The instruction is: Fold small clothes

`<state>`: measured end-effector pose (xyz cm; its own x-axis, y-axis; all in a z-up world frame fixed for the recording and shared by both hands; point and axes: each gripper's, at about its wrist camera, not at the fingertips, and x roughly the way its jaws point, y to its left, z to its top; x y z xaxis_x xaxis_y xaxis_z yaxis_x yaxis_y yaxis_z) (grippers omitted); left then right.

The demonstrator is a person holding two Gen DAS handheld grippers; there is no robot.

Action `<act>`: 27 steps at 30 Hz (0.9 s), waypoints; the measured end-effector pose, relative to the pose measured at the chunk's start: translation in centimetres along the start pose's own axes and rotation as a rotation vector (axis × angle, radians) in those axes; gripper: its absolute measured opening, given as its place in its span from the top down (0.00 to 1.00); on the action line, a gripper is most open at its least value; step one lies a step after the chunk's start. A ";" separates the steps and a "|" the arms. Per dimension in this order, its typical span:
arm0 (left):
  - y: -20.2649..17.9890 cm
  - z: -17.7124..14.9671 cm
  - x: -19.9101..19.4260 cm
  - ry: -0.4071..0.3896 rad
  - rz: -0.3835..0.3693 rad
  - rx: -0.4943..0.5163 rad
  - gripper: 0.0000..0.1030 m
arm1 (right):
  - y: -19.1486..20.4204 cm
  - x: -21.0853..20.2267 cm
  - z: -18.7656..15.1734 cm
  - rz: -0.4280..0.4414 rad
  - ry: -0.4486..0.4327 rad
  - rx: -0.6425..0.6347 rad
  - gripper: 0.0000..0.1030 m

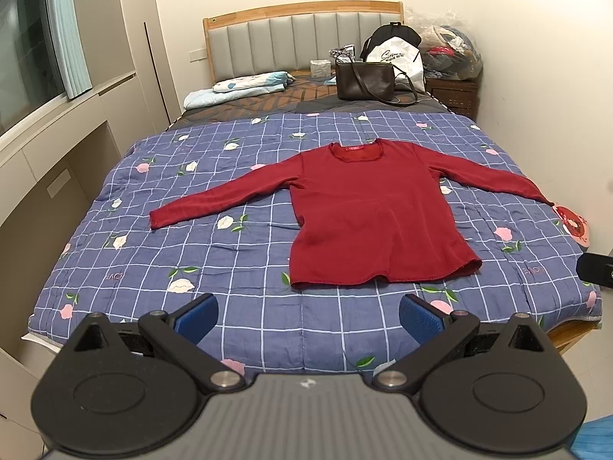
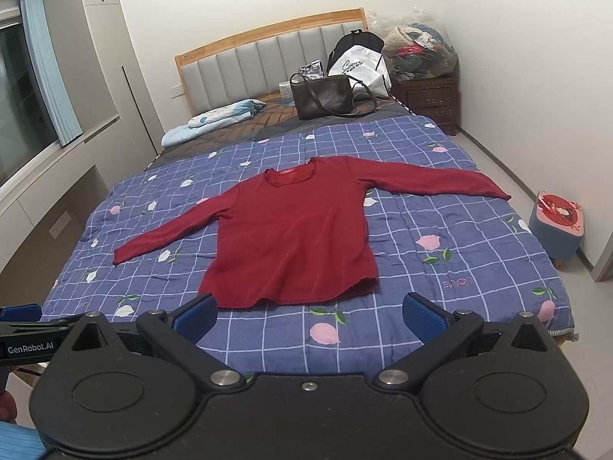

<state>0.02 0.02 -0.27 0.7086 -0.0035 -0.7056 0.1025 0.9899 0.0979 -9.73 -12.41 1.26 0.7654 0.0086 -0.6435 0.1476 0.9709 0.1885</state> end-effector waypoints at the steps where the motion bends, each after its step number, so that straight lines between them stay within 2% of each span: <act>1: 0.0 0.0 0.0 0.000 0.000 0.000 0.00 | 0.0 0.0 0.0 0.000 0.000 0.000 0.00; 21: -0.1 -0.1 0.1 0.005 0.002 0.001 0.00 | -0.3 -0.1 -0.1 -0.008 -0.002 0.002 0.00; 24: -0.3 -0.1 0.1 0.010 0.005 0.003 0.00 | -0.6 -0.2 -0.1 -0.034 -0.002 -0.003 0.00; 27: -0.5 0.0 0.3 0.020 0.015 0.009 0.00 | -0.8 0.1 0.0 -0.111 0.017 -0.028 0.00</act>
<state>0.15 -0.43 -0.53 0.6964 0.0140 -0.7176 0.0982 0.9885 0.1146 -9.82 -13.18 1.06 0.7345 -0.0952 -0.6719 0.2127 0.9725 0.0948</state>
